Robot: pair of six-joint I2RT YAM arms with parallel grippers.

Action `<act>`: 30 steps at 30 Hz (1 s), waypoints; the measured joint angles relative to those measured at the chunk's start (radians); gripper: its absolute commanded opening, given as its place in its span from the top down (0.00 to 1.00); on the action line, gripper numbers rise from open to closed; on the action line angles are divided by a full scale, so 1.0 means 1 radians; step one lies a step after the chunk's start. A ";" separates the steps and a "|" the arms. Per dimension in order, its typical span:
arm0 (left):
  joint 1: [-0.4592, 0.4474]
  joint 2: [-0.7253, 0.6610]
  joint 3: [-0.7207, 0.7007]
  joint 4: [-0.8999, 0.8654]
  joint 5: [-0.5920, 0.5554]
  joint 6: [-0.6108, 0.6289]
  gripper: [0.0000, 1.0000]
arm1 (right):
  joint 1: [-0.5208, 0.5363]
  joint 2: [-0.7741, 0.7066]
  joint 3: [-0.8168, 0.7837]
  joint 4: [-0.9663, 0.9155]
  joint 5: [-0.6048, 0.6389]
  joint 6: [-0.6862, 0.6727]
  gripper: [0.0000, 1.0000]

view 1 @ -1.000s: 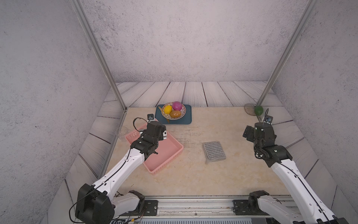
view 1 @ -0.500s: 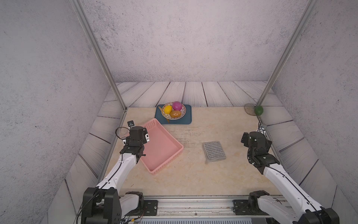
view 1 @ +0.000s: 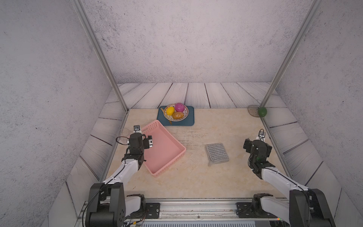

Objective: Fold the square dishcloth
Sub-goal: Reset both arms

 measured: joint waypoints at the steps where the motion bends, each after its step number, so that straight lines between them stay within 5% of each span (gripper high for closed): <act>1: 0.002 0.004 -0.006 0.016 0.015 0.011 0.00 | -0.007 0.013 0.000 0.018 -0.011 0.004 0.01; 14: 0.004 0.094 -0.064 0.214 0.175 0.074 0.00 | -0.064 0.162 -0.048 0.245 -0.189 0.017 0.01; 30: 0.007 0.289 -0.067 0.374 0.187 0.077 0.00 | -0.080 0.357 -0.051 0.449 -0.333 -0.024 0.01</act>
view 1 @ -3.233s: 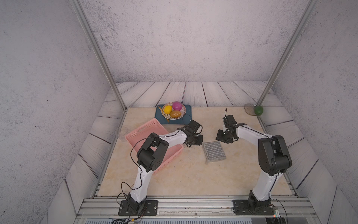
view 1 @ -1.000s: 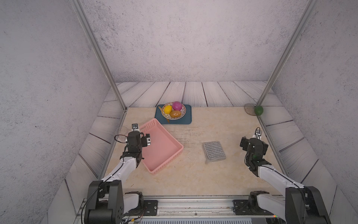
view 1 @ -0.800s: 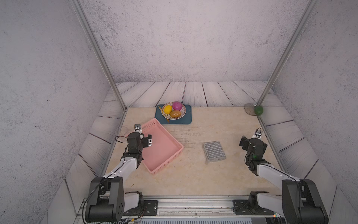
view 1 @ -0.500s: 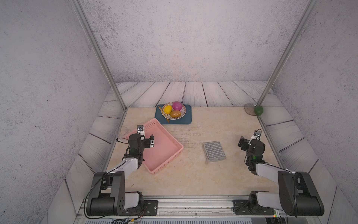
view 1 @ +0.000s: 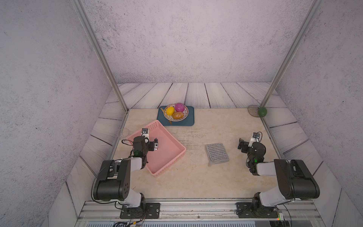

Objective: Fold the square dishcloth
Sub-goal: Reset both arms

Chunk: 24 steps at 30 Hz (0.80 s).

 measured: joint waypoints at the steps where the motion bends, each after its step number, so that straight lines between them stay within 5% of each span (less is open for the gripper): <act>1: 0.003 0.004 0.000 0.002 -0.013 -0.006 0.00 | 0.000 0.000 0.014 -0.021 -0.006 -0.003 0.01; 24: 0.011 0.007 0.006 0.012 -0.070 -0.031 0.00 | 0.000 0.006 0.099 -0.132 -0.039 -0.029 0.01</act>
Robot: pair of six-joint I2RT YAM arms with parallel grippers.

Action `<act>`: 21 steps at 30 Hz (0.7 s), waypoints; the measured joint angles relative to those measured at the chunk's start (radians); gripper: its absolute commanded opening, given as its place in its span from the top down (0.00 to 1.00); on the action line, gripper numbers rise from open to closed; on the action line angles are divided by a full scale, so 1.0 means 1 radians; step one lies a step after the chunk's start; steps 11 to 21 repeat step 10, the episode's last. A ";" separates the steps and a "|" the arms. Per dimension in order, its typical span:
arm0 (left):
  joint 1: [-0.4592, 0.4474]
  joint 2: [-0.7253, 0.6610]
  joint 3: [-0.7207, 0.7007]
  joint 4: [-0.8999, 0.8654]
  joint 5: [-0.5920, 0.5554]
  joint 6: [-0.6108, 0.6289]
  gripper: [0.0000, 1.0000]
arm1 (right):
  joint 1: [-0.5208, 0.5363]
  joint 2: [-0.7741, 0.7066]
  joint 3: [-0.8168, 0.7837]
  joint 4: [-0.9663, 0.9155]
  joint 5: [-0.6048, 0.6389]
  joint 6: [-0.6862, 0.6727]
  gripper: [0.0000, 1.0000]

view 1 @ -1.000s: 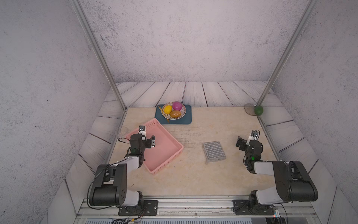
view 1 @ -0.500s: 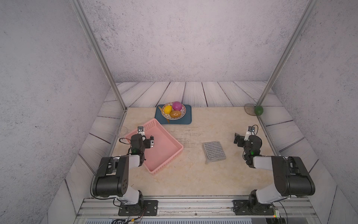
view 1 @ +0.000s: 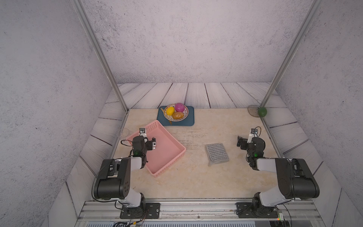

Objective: Fold the square dishcloth
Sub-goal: Reset both arms

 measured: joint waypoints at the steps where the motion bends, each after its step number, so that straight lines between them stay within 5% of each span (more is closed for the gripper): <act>1: 0.000 0.000 0.000 0.000 0.000 0.000 0.00 | 0.000 0.000 0.000 0.000 0.000 0.000 0.01; 21: 0.000 0.000 0.000 0.000 0.000 0.000 0.00 | 0.000 0.000 0.000 -0.005 0.000 0.000 0.01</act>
